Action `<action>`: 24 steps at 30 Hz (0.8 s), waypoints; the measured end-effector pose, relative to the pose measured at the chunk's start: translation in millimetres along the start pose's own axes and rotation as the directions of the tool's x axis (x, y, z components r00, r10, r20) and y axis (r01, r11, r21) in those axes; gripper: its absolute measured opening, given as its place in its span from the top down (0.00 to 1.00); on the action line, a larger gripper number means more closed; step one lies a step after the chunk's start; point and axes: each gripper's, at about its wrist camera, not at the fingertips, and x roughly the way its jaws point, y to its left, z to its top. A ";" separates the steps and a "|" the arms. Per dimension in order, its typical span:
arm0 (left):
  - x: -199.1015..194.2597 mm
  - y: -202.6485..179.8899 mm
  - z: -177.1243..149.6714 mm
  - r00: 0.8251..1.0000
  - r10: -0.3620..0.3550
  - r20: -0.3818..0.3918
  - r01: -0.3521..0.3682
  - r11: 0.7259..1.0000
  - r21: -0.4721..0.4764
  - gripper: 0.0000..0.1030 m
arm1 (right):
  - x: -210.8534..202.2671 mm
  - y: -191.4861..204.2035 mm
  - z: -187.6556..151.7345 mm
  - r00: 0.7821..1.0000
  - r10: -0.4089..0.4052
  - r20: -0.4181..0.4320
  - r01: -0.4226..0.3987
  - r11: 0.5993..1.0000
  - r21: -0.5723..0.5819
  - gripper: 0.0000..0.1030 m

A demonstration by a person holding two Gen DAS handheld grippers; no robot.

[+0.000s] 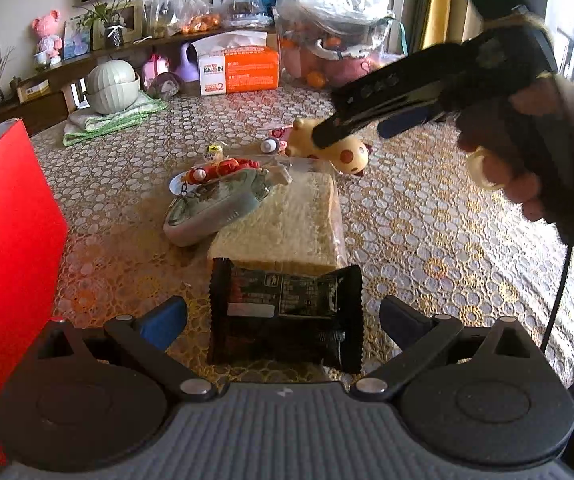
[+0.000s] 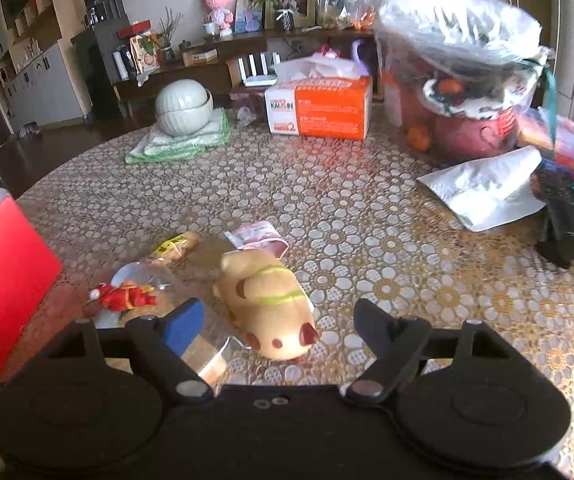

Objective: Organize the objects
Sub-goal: 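Grasp the black snack packet with the left tool while the right tool grasps the yellow spotted toy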

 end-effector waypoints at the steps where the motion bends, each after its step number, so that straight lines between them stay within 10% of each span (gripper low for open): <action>1: 1.1 0.3 -0.7 1.000 0.003 0.003 -0.003 1.000 0.001 0.00 | 4.0 -0.2 0.2 1.000 0.000 -0.006 0.000 1.000 0.004 0.21; 12: 7.4 0.9 -4.3 1.000 0.002 0.000 -0.002 1.000 0.002 0.01 | 20.5 -7.8 -0.7 0.998 0.056 -0.023 -0.054 0.996 0.077 0.28; 24: -2.8 3.0 -3.7 1.000 0.022 -0.007 -0.022 1.000 -0.015 0.41 | 12.3 -2.3 -1.5 1.000 0.023 -0.018 -0.021 0.995 0.097 0.51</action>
